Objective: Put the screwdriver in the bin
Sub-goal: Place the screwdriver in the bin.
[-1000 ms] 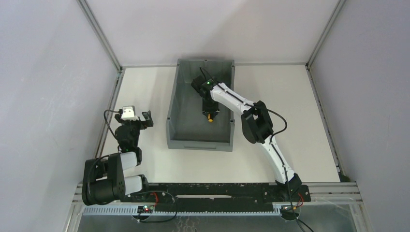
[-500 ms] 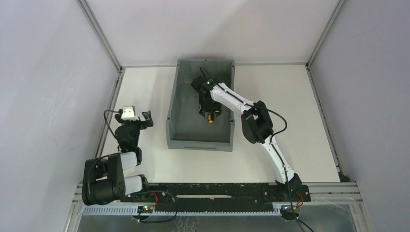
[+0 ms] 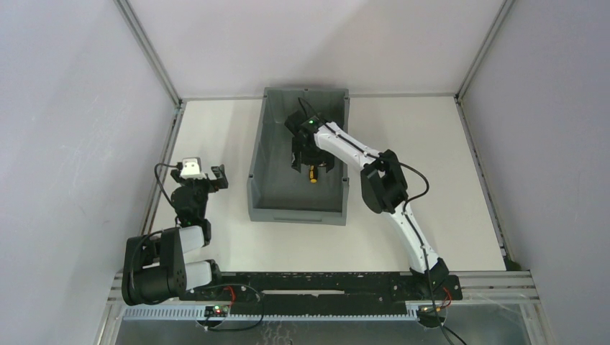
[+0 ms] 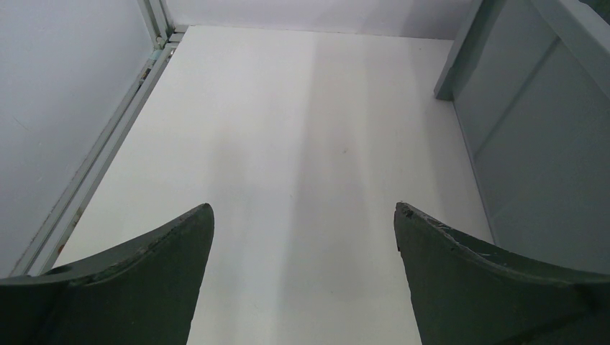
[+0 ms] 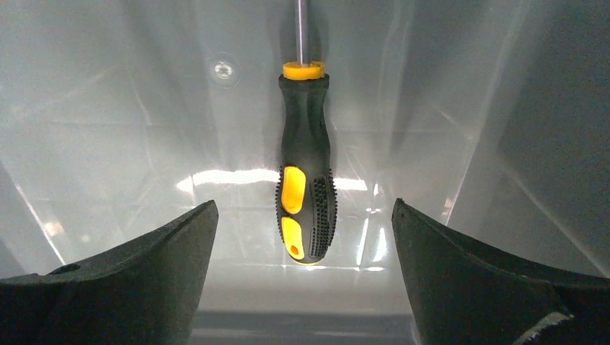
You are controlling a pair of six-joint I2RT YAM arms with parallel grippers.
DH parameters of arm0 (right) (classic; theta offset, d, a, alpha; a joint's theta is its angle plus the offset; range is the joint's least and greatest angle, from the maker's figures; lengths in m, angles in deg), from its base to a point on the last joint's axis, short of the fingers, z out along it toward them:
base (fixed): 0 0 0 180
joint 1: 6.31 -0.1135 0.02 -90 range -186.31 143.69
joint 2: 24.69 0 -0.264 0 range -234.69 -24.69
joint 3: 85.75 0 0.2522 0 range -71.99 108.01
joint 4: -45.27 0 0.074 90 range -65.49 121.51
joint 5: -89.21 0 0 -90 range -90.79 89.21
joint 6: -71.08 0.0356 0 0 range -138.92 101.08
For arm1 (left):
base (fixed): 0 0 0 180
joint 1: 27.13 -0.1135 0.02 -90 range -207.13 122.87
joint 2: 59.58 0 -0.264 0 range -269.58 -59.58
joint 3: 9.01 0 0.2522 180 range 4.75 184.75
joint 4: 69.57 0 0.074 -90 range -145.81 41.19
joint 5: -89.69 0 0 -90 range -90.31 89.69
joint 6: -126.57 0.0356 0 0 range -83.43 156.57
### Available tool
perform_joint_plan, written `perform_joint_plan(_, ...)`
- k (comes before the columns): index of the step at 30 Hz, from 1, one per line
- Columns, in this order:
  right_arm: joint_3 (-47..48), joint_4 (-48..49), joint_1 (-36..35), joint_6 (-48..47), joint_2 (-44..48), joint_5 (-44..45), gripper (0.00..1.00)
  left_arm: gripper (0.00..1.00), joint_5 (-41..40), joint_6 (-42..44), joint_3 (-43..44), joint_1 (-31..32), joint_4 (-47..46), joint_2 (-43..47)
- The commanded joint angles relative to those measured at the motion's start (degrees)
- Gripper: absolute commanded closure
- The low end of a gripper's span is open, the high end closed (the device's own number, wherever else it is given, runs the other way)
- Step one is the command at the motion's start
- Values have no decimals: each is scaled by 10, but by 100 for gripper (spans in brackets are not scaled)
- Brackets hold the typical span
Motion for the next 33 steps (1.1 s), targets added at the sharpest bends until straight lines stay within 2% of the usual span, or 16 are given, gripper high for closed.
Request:
perform_joint_plan(1, 25, 5, 4, -6, 65, 10, 0, 0, 5, -7, -16, 1, -58, -1)
perform_joint_plan(12, 62, -6, 5, -43, 125, 61, 0, 0, 6, -7, -16, 1, -58, -1)
perform_joint_plan(20, 65, 24, 6, -122, 193, 116, 0, 0, 6, -7, -16, 1, -58, -1)
perform_joint_plan(27, 15, 88, 19, -188, 267, 144, 0, 0, 6, -7, -16, 2, -58, -1)
perform_joint_plan(33, -68, 158, 40, -243, 345, 162, 0, 0, 5, -7, -16, 1, -58, 0)
